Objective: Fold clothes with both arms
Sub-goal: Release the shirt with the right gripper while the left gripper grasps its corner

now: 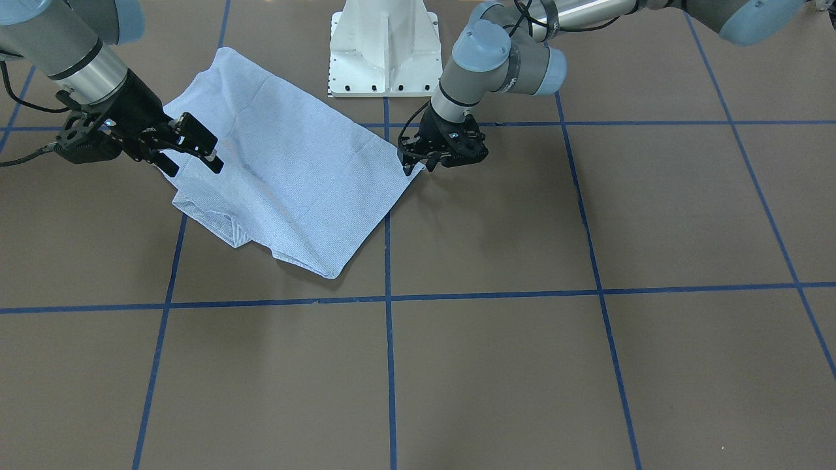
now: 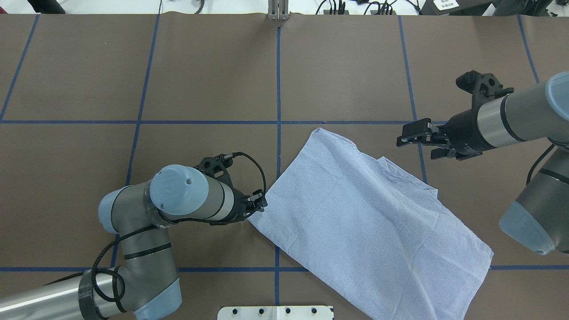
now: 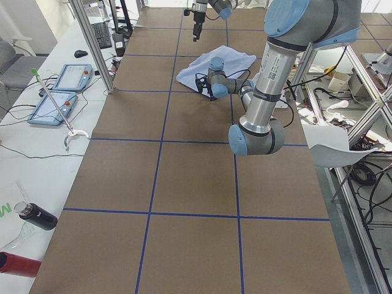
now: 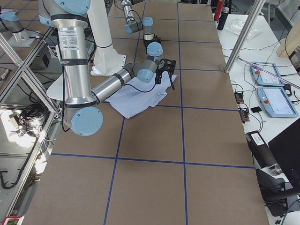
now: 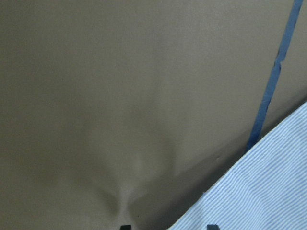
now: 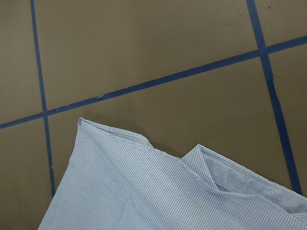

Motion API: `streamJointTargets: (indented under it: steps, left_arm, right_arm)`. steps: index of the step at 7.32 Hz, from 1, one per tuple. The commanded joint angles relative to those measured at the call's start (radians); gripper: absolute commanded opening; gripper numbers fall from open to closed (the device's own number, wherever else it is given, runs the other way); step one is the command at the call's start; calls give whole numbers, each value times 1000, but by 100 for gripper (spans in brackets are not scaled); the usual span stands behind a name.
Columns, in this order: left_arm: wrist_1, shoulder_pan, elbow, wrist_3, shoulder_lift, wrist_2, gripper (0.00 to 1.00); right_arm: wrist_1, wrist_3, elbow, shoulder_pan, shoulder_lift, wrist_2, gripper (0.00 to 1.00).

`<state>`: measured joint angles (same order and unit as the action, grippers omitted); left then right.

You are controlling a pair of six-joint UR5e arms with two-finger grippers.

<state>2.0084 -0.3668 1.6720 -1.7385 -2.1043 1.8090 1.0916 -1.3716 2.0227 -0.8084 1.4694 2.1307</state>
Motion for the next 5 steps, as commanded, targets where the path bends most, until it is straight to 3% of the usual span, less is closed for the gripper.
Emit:
streamJointTargets:
  steps: [1,3,5]
  left_arm:
    - [0,0,-8,1,-8,4,47]
    - [-2,-3,2,1,-5,10,0]
    - [-32,-26,56,1,0,45,0]
  right_arm:
    - [1,0,-1,0,0,3,100]
    - [1,0,-1,0,0,3,100]
    - [-1,0,-1,-2,2,5,100]
